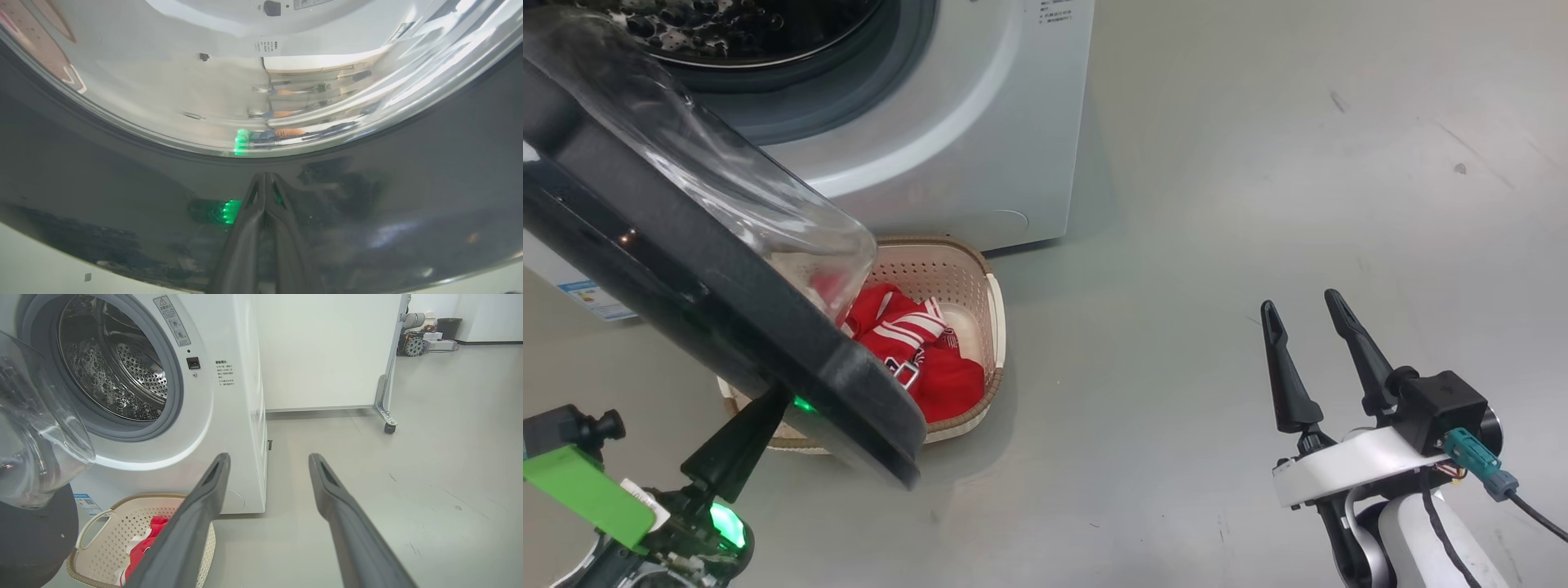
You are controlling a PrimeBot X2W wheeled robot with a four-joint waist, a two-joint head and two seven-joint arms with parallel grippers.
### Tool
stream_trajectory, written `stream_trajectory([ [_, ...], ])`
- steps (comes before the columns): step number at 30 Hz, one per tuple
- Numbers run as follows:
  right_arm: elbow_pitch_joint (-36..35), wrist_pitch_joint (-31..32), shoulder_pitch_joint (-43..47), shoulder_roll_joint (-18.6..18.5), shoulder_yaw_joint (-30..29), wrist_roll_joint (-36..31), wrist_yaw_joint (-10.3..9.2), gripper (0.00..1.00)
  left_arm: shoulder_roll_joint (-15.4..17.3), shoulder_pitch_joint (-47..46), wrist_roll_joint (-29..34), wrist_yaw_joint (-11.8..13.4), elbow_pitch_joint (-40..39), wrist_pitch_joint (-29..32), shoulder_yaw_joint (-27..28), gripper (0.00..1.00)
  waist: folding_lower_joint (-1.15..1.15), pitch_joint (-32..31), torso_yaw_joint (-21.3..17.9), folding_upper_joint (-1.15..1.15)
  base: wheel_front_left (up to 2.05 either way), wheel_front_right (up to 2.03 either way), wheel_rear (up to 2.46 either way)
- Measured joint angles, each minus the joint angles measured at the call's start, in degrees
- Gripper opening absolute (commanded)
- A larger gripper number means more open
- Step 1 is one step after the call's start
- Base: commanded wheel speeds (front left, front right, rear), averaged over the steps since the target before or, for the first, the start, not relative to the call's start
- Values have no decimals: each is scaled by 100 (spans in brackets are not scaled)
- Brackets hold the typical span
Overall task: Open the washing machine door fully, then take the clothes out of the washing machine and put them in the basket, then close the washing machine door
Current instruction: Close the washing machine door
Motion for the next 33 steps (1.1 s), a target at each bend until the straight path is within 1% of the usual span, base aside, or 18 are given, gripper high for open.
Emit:
stream_trajectory([
  [5,1,-43,-83,18,3,1,9,100,-13,-222,60,0,66,-57,-27,0,0,87,-158,0,0,0,0],
  [8,0,-64,-93,37,1,2,9,100,-18,-412,209,0,149,-94,-44,0,0,171,-250,0,0,0,0],
  [16,-12,-115,-242,73,-19,59,9,100,-20,-970,372,0,446,-332,-12,0,0,478,-503,0,0,0,0],
  [20,-20,-123,-328,88,-34,60,25,100,-21,-1360,406,3,569,-452,-16,0,0,665,-620,0,0,0,0],
  [25,-24,-174,-458,119,-47,63,46,100,-16,-1883,638,7,723,-571,-33,0,0,901,-759,0,0,0,0],
  [33,-24,-193,-580,151,-62,111,53,100,32,-2702,709,66,991,-759,-29,0,0,1268,-948,0,0,0,0],
])
